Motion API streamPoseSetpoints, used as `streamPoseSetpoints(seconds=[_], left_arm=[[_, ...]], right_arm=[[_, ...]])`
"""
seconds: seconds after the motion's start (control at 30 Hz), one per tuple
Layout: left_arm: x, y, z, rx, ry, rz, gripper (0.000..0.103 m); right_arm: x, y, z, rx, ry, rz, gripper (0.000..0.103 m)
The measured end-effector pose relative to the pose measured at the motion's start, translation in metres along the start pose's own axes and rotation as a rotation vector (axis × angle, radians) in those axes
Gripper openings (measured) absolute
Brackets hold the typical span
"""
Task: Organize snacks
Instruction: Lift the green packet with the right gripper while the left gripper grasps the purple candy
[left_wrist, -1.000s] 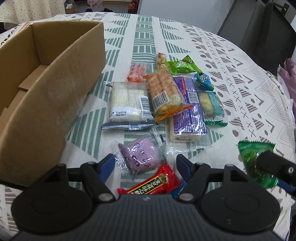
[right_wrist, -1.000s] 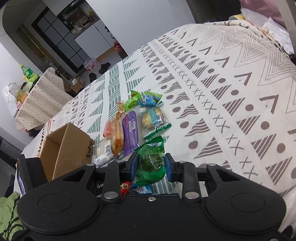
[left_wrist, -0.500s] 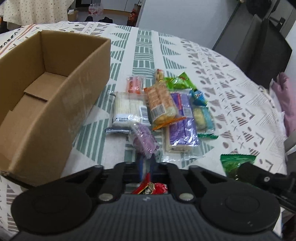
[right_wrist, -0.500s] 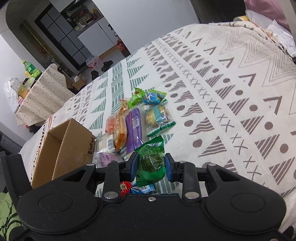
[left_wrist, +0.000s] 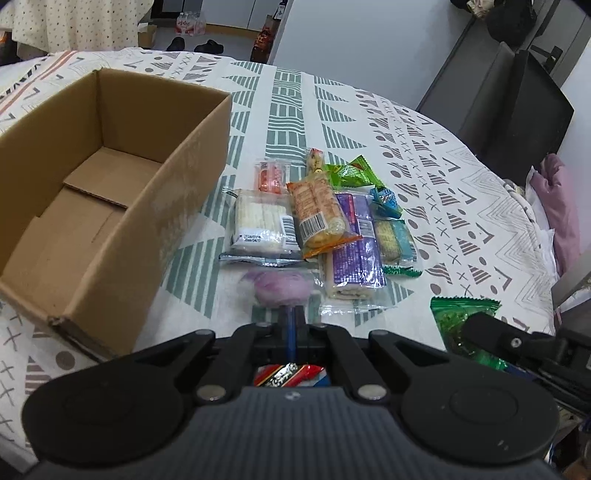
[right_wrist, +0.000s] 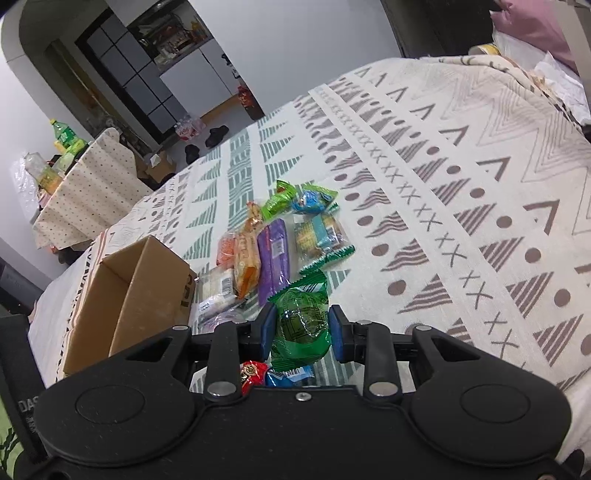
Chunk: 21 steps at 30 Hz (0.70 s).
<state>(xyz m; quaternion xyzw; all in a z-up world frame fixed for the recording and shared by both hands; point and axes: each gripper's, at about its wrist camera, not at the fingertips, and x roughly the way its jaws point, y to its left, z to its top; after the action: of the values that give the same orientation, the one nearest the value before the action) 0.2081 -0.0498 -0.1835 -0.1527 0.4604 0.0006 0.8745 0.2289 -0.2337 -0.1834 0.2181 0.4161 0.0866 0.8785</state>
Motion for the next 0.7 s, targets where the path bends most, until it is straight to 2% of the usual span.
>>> streamPoseSetpoints(seconds=[0.07,0.17,0.23,0.3,0.37,0.53,0.7], left_arm=[[0.005,0.002,0.001,-0.011,0.047,0.002,0.0],[0.014,0.004,0.001,-0.037,0.102,0.037,0.006],[0.017,0.005,0.0,-0.036,0.112,0.051,0.02],[0.018,0.006,0.0,-0.043,0.106,0.051,0.059],[0.016,0.007,0.0,-0.053,0.07,0.059,0.068],[0.031,0.01,0.006,-0.116,0.078,0.07,0.068],[0.045,0.001,0.009,-0.101,0.074,0.096,0.067]], right_arm=[[0.0,0.002,0.001,-0.003,-0.003,0.006,0.03],[0.0,0.004,0.0,-0.019,-0.005,0.018,0.03],[0.001,0.003,-0.001,-0.013,0.005,0.013,0.03],[0.002,0.001,0.0,-0.003,0.01,0.014,0.03],[0.003,0.002,0.001,-0.005,0.009,0.019,0.03],[0.006,0.001,0.002,-0.011,0.019,0.027,0.03],[0.011,-0.004,0.003,0.007,0.027,0.014,0.031]])
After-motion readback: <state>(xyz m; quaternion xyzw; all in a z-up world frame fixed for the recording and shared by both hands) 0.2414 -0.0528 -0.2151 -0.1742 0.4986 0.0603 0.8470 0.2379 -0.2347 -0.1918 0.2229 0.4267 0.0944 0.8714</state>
